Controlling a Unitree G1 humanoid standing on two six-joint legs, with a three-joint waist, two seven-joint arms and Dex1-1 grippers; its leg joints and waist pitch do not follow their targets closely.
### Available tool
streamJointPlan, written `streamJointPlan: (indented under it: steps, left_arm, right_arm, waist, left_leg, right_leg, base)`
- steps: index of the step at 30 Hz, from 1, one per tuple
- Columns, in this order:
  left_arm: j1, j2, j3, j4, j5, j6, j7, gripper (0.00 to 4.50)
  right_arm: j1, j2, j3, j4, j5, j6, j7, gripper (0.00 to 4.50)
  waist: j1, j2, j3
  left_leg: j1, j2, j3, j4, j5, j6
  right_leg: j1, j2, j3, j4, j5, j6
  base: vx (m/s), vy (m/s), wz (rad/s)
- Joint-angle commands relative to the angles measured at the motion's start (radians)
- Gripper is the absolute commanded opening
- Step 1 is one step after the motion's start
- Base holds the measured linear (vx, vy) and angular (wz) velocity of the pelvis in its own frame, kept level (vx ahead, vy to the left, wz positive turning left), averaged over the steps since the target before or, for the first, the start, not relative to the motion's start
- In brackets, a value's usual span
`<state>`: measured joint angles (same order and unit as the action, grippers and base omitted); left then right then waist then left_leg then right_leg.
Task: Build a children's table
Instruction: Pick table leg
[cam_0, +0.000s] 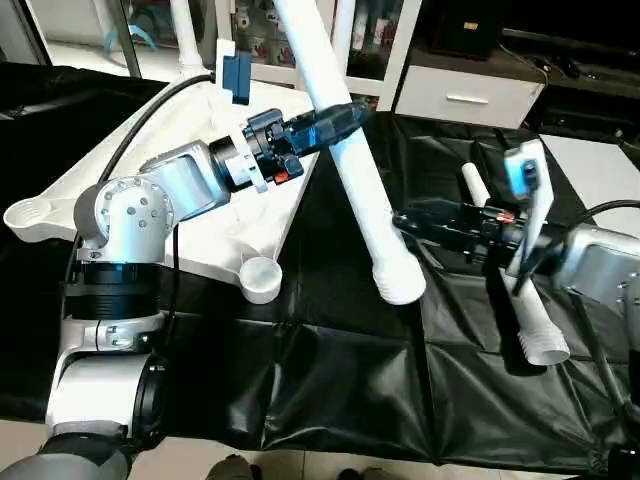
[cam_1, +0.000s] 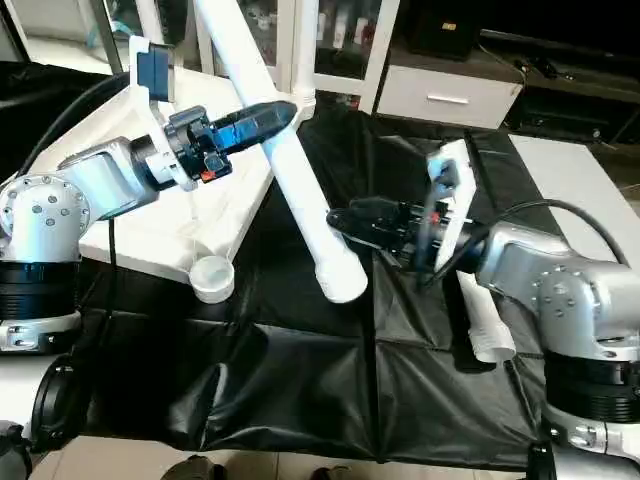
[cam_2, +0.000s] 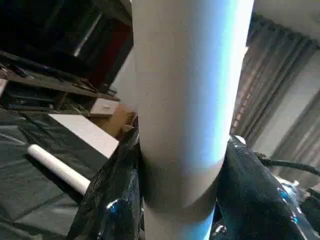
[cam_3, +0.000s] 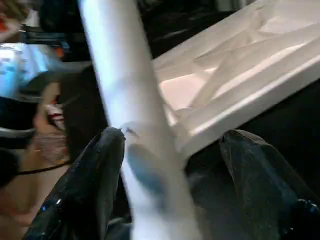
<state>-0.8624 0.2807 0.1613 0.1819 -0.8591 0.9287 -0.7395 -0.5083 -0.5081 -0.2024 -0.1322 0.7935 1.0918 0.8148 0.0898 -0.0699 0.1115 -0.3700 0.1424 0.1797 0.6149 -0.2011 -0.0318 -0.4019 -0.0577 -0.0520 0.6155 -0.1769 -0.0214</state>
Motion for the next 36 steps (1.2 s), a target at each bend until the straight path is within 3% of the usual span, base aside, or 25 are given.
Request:
streamJointPlan:
  steps: [1, 6, 9, 10, 11, 13, 18, 28, 30, 31, 33, 34, 36]
  left_arm:
    - [-0.022, 0.000, -0.003, -0.002, -0.015, 0.009, -0.016, 1.77]
    - [-0.025, 0.006, -0.011, -0.003, -0.013, 0.011, -0.032, 1.77]
    - [-0.025, 0.015, -0.031, -0.014, 0.004, 0.009, -0.049, 1.77]
    - [-0.025, 0.015, -0.031, -0.014, 0.004, 0.009, -0.049, 1.77]
    - [-0.022, 0.023, -0.048, -0.025, 0.016, 0.008, -0.061, 1.77]
    - [-0.020, 0.030, -0.065, -0.035, 0.025, 0.008, -0.075, 1.76]
    - [-0.024, 0.029, -0.066, -0.038, 0.020, 0.012, -0.082, 1.75]
    - [-0.023, 0.029, -0.049, -0.045, -0.020, 0.026, -0.130, 1.75]
    - [-0.040, 0.006, -0.002, -0.022, -0.064, 0.036, -0.114, 1.75]
    - [-0.040, 0.006, -0.002, -0.022, -0.064, 0.036, -0.114, 1.75]
    - [-0.068, -0.022, 0.081, 0.007, -0.156, 0.067, -0.089, 1.75]
    - [-0.068, -0.022, 0.081, 0.007, -0.156, 0.067, -0.089, 1.75]
    - [-0.074, -0.017, 0.108, -0.014, -0.209, 0.098, -0.091, 1.75]
  right_arm:
    - [-0.010, -0.026, -0.015, 0.003, 0.030, 0.020, 0.011, 3.32]
    - [-0.012, -0.037, 0.003, -0.008, 0.045, 0.054, 0.026, 3.32]
    - [-0.008, -0.042, 0.074, -0.038, -0.016, 0.019, 0.012, 3.32]
    - [-0.008, -0.042, 0.074, -0.038, -0.016, 0.019, 0.012, 3.32]
    - [-0.012, -0.038, 0.113, -0.047, -0.048, -0.005, -0.006, 3.32]
    - [-0.022, -0.027, 0.139, -0.054, -0.054, -0.011, -0.025, 3.32]
    - [-0.045, -0.010, 0.150, -0.060, -0.053, -0.002, -0.032, 3.32]
    - [-0.055, -0.013, 0.143, -0.072, -0.014, 0.012, -0.023, 3.32]
    - [-0.062, -0.007, 0.127, -0.072, -0.001, 0.025, -0.032, 3.32]
    - [-0.062, -0.007, 0.127, -0.072, -0.001, 0.025, -0.032, 3.32]
    - [-0.088, 0.013, 0.069, -0.060, 0.049, 0.055, -0.056, 3.32]
    - [-0.088, 0.013, 0.069, -0.060, 0.049, 0.055, -0.056, 3.32]
    - [-0.111, 0.022, -0.013, -0.051, 0.129, 0.086, -0.076, 3.32]
  waist:
    - [0.004, 0.016, -0.078]
    - [0.004, 0.016, -0.078]
    - [0.005, 0.015, -0.079]
    - [0.005, 0.015, -0.079]
    - [0.003, 0.014, -0.079]
    - [0.002, 0.016, -0.078]
    - [0.002, 0.012, -0.080]
    - [0.005, 0.012, -0.081]
    - [0.003, 0.001, -0.081]
    - [0.005, 0.006, -0.081]
    - [0.005, 0.006, -0.082]
    - [0.005, 0.004, -0.078]
    - [0.004, 0.004, -0.076]
  left_leg:
    - [0.019, 0.088, -0.036, -0.076, -0.093, 0.001]
    - [0.018, 0.087, -0.036, -0.077, -0.090, 0.001]
    - [0.018, 0.088, -0.037, -0.078, -0.088, -0.009]
    - [0.018, 0.088, -0.037, -0.078, -0.088, -0.009]
    - [0.020, 0.090, -0.036, -0.078, -0.091, -0.015]
    - [0.020, 0.089, -0.037, -0.079, -0.095, -0.019]
    - [0.018, 0.089, -0.036, -0.078, -0.085, -0.019]
    - [0.018, 0.088, -0.034, -0.078, -0.086, -0.019]
    - [0.017, 0.088, -0.033, -0.077, -0.077, -0.015]
    - [0.016, 0.087, -0.033, -0.076, -0.072, -0.012]
    - [0.016, 0.085, -0.032, -0.073, -0.071, -0.006]
    - [0.016, 0.083, -0.033, -0.074, -0.071, -0.001]
    - [0.018, 0.085, -0.033, -0.074, -0.074, 0.001]
  right_leg:
    - [0.057, -0.108, 0.058, -0.066, -0.169, -0.261]
    - [0.057, -0.107, 0.057, -0.067, -0.172, -0.259]
    - [0.055, -0.108, 0.057, -0.068, -0.194, -0.244]
    - [0.055, -0.108, 0.057, -0.068, -0.194, -0.244]
    - [0.053, -0.107, 0.058, -0.068, -0.194, -0.243]
    - [0.053, -0.107, 0.059, -0.068, -0.201, -0.236]
    - [0.054, -0.108, 0.059, -0.064, -0.178, -0.244]
    - [0.055, -0.109, 0.060, -0.064, -0.178, -0.243]
    - [0.056, -0.109, 0.059, -0.063, -0.172, -0.247]
    - [0.056, -0.111, 0.059, -0.062, -0.175, -0.251]
    - [0.056, -0.110, 0.059, -0.063, -0.175, -0.255]
    - [0.054, -0.109, 0.059, -0.064, -0.181, -0.259]
    - [0.052, -0.108, 0.059, -0.063, -0.188, -0.256]
  base:
    - [0.000, 0.000, 0.00]
    - [0.000, 0.000, 0.00]
    - [0.000, 0.000, 0.00]
    - [0.000, 0.000, 0.00]
    - [0.000, 0.000, 0.00]
    - [0.000, 0.000, 0.00]
    - [0.000, 0.000, 0.00]
    - [0.000, 0.000, 0.00]
    - [0.000, 0.000, 0.00]
    - [0.000, 0.000, 0.00]
    - [0.000, 0.000, 0.00]
    - [0.000, 0.000, 0.00]
    - [0.000, 0.000, 0.00]
